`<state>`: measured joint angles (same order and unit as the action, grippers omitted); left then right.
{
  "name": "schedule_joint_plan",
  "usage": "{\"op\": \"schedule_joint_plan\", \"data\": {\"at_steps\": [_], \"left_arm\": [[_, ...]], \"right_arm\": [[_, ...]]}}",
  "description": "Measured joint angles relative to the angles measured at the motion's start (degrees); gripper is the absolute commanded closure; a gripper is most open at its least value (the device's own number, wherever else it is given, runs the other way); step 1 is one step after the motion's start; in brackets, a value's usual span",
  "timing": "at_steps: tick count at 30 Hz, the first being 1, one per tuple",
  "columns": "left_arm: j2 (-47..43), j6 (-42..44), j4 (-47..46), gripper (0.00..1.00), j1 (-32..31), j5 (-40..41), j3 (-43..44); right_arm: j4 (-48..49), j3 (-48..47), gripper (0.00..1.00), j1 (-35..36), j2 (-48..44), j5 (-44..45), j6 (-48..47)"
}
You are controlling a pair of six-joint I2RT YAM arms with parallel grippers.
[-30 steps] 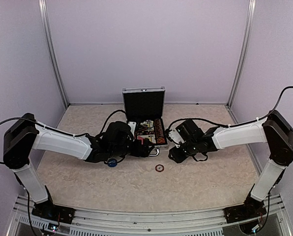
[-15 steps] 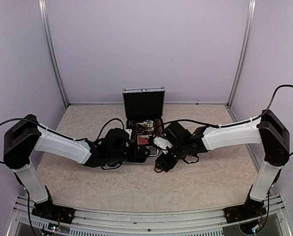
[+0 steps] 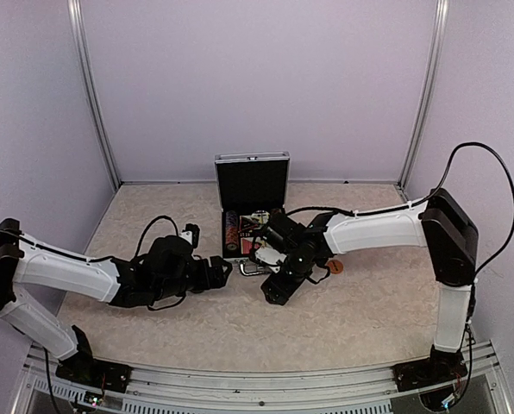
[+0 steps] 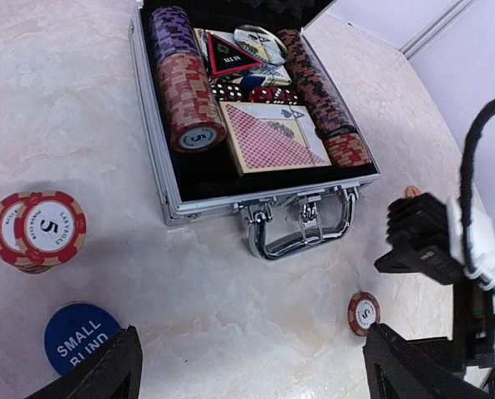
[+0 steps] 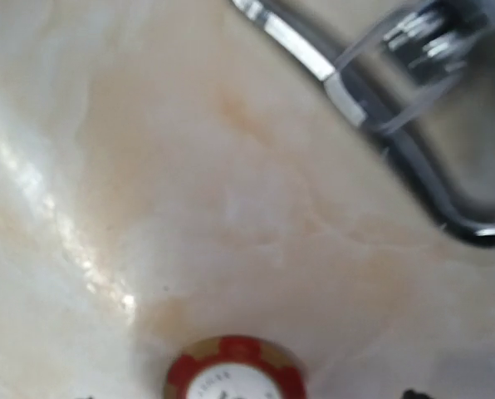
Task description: Pack up texas hold em set
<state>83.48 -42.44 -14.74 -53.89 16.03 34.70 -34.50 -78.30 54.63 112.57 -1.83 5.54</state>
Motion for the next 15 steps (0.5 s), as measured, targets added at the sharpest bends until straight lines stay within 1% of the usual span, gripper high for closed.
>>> {"op": "schedule_joint_plan", "data": {"at_steps": [7, 15], "left_arm": [[-3.76, -1.36, -0.24, 0.08, 0.00, 1.46, -3.17], [-6.01, -2.54, -0.39, 0.08, 0.00, 2.03, -6.29]], "right_arm": [[-4.68, -3.78, 0.22, 2.01, 4.52, 2.91, 0.79], [-5.70, -4.55, 0.31, 2.27, 5.07, 3.23, 2.14]]}}
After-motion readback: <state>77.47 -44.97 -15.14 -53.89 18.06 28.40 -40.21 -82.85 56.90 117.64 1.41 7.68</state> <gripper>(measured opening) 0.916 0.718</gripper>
